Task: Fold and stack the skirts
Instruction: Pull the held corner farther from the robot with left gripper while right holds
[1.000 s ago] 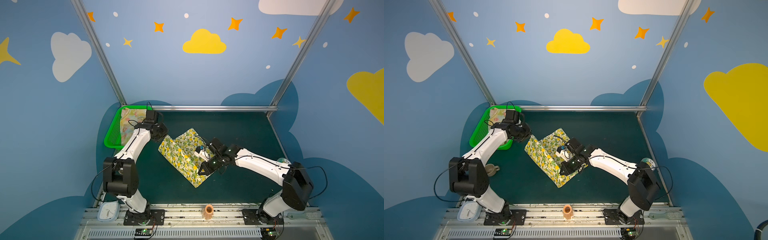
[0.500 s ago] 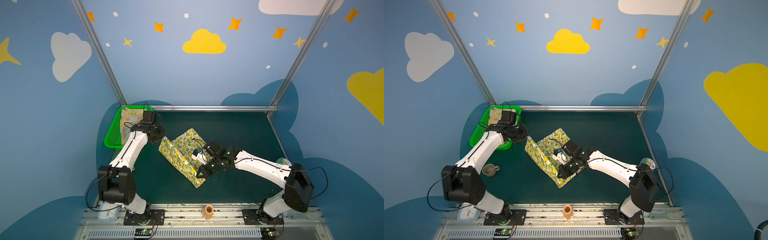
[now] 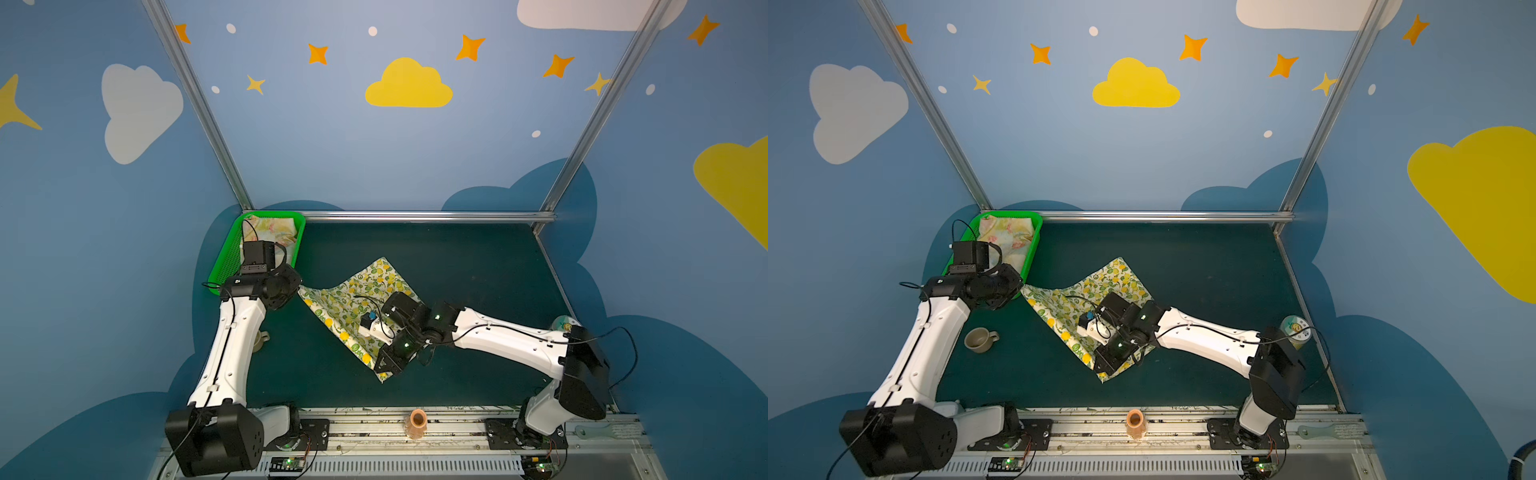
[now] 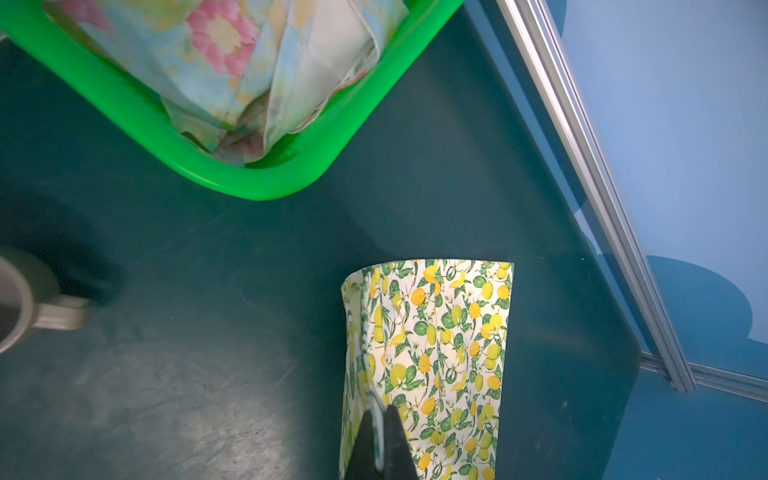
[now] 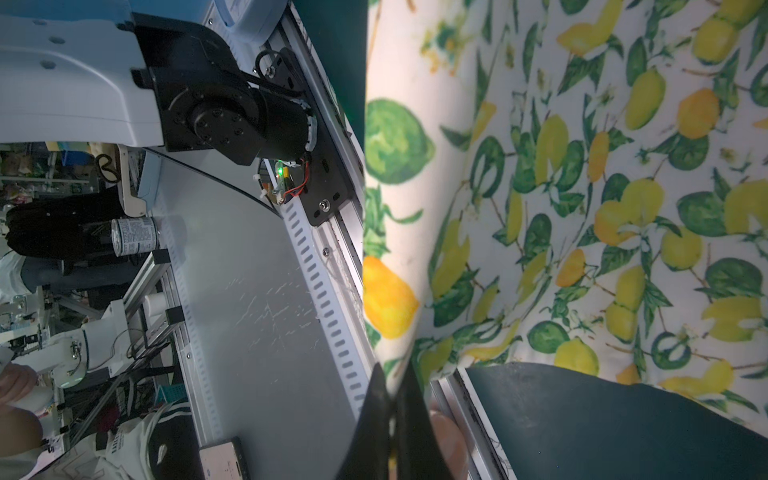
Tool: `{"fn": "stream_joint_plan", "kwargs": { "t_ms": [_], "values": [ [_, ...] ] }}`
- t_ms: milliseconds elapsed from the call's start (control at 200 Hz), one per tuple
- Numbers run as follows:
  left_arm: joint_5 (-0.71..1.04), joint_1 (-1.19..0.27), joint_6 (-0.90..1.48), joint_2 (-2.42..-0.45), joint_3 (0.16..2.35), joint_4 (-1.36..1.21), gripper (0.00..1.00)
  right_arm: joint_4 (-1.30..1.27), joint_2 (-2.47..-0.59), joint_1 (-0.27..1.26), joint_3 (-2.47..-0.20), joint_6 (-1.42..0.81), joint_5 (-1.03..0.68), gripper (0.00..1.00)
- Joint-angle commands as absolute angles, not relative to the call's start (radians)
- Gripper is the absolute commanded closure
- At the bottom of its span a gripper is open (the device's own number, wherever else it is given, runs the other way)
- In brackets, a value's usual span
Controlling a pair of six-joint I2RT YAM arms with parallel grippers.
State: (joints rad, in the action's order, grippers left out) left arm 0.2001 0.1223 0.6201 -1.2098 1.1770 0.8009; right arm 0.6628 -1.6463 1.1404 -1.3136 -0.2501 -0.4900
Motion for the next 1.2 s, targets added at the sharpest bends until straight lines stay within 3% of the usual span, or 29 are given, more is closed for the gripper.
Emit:
{"fn": "stream_joint_plan", "kwargs": {
  "t_ms": [0, 225, 551, 916, 1196],
  "values": [
    [0.17, 0.152, 0.585, -1.175, 1.188, 0.807, 0.96, 0.703, -1.669, 1.162, -1.353, -0.221, -0.496, 1.0],
    [0.262, 0.149, 0.617, -1.245, 1.222, 0.753, 0.96, 0.683, -1.694, 1.14, -1.353, -0.214, -0.549, 1.0],
    [0.203, -0.012, 0.622, -1.486, 1.35, 0.656, 0.96, 0.533, -1.649, 0.955, -1.191, -0.308, -0.705, 1.0],
    [0.178, -0.152, 0.599, -1.828, 1.617, 0.677, 0.96, 0.472, -1.629, 0.842, -1.072, -0.375, -0.718, 1.0],
    [0.187, -0.197, 0.612, -1.966, 1.741, 0.688, 0.96, 0.491, -1.614, 0.792, -1.048, -0.379, -0.726, 1.0]
  ]
}}
